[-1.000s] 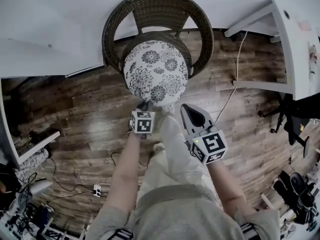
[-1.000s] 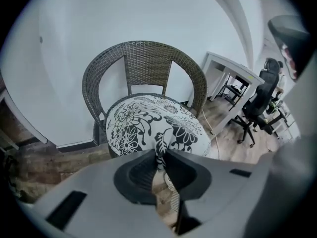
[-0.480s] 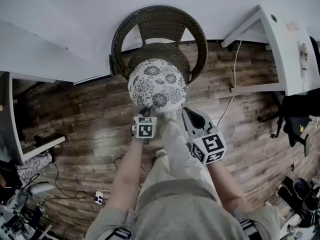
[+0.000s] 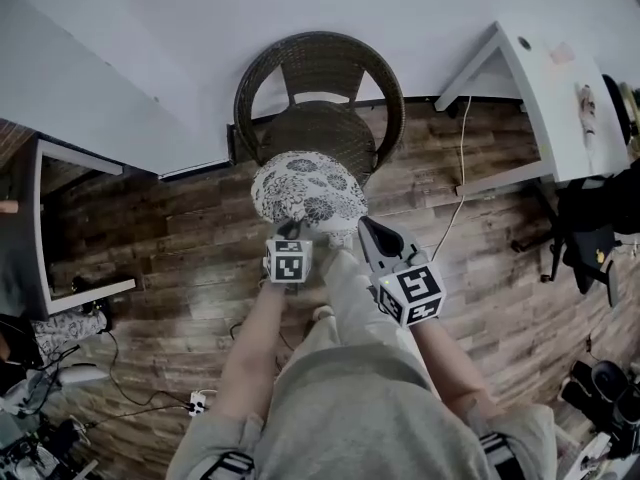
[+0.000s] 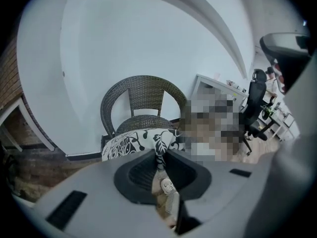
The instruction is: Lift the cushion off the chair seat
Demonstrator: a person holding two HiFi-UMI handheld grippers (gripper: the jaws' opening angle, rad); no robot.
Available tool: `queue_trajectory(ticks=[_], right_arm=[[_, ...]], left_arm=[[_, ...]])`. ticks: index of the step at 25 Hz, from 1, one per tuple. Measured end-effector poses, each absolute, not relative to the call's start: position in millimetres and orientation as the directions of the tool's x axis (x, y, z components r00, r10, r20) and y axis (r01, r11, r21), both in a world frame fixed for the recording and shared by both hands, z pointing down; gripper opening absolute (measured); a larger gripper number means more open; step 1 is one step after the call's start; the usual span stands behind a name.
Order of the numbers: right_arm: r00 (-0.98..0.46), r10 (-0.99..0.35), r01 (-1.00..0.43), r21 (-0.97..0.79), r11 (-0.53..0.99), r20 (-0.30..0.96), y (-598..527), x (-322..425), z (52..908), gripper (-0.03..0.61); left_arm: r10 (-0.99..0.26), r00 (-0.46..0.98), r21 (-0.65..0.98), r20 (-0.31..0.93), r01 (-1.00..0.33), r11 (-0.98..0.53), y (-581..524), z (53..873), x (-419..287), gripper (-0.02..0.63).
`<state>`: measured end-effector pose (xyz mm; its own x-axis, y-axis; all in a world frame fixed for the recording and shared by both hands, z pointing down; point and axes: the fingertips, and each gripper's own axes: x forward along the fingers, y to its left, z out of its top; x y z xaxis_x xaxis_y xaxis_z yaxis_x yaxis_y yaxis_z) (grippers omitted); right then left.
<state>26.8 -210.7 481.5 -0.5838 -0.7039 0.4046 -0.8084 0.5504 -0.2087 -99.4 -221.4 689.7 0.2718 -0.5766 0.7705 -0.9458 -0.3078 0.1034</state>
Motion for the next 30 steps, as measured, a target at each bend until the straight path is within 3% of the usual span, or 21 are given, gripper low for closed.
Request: queue_trajectory(ticks=[30], right_arm=[[-0.591, -0.752, -0.798, -0.077, 0.597, 0.293, -77.6, 3.2, 401.5, 0.003]], left_arm=[[-0.782, 0.31, 0.135, 0.541, -0.95, -0.283, -107.8, 512.0, -121.6, 0.048]])
